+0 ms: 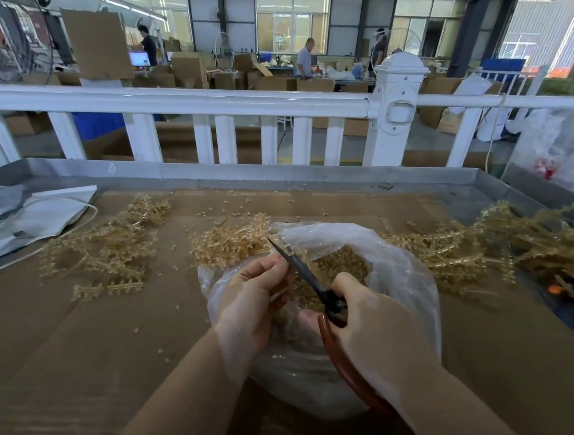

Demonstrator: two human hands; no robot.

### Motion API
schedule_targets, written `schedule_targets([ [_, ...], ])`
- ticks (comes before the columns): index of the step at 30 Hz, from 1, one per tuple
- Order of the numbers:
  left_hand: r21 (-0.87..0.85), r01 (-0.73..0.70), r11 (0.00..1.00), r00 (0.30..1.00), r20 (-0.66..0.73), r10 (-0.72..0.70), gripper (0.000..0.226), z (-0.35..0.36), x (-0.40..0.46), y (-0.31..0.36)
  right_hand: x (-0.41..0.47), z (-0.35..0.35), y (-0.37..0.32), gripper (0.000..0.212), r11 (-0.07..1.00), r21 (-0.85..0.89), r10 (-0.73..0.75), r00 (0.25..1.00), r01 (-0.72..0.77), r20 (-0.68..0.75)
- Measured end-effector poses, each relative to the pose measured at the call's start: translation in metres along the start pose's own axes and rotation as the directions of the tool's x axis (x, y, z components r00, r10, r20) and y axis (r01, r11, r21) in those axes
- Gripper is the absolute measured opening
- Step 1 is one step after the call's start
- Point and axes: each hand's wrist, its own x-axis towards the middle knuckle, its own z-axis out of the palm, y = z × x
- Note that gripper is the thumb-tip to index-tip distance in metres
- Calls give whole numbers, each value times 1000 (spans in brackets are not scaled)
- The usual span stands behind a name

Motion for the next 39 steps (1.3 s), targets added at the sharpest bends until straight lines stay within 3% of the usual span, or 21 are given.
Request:
schedule_targets([
  [6,-72,40,997,996,-74,-46,14,4,1,3,-2,-5,-1,38,991,93,92,995,-95,40],
  [14,-156,-4,988,984,-176,-24,13,3,4,4,-6,-16,-3,36,995,26,95,991,-98,96],
  [26,-191,33,981,980,-187,-69,20,8,5,3,-9,-23,-12,30,988,-152,-5,997,16,78],
  [39,-246,132,960,967,-181,-179,18,12,4,-1,-7,-22,-21,29,988,-153,-2,995,17,95],
])
